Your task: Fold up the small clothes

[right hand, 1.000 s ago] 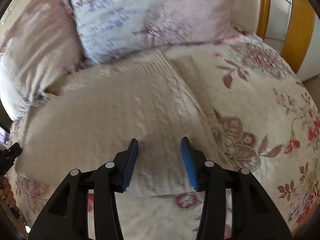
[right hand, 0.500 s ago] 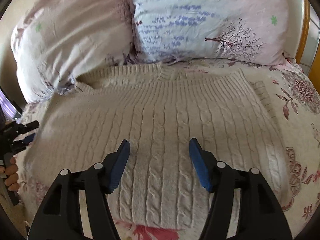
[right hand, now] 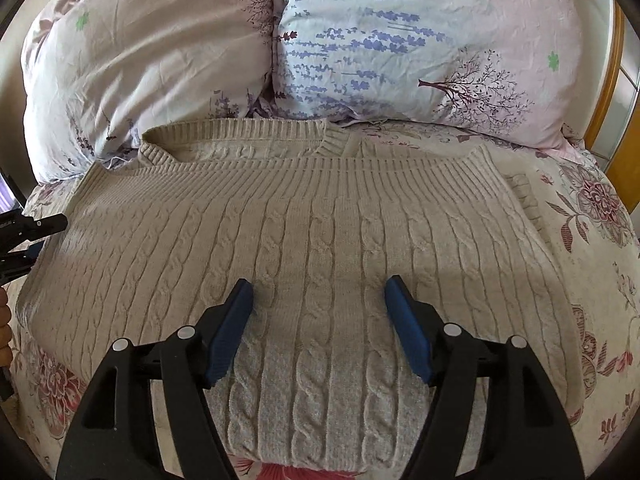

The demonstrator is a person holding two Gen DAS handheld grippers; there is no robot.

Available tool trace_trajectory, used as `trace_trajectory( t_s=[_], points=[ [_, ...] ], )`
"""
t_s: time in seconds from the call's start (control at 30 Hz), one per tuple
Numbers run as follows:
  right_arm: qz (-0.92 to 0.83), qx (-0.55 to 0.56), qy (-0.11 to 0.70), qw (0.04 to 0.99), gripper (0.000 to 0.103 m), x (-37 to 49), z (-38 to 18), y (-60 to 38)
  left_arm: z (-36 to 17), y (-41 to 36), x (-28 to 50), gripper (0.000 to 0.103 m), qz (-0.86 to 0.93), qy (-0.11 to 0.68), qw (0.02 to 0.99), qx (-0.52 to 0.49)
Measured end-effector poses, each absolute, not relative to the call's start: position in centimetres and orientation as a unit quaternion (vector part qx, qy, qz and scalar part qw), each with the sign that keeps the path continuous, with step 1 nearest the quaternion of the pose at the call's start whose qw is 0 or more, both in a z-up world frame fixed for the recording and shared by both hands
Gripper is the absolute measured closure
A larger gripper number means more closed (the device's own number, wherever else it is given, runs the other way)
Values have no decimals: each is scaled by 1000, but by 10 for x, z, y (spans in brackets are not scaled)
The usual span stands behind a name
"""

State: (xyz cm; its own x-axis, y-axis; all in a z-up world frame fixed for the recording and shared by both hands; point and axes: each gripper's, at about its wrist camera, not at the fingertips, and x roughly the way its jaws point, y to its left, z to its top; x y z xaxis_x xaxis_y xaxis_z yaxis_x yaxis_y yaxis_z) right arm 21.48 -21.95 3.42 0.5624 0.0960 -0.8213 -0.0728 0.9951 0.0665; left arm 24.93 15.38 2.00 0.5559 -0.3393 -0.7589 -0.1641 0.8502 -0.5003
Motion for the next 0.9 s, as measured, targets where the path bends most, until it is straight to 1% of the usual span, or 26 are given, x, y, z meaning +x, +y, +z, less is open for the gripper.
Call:
trace_trajectory(
  t_s=[0.17,0.23,0.3,0.53,0.9],
  points=[
    [49,14,465,884,32,215,34,-218,18,153,251,60,-56,467,838,-275],
    [49,15,465,884,32,215,33,-218,16,155,251,74,-62,470,833,-287],
    [49,14,465,884,32,215,33,-217,16,159,251,83,-75,468,827,-304],
    [49,15,466,883,31,215,33,-217,31,155,247,87,-104,442,831,-321],
    [49,15,466,883,31,216,33,-217,56,142,239,89,-146,404,831,-354]
  ],
)
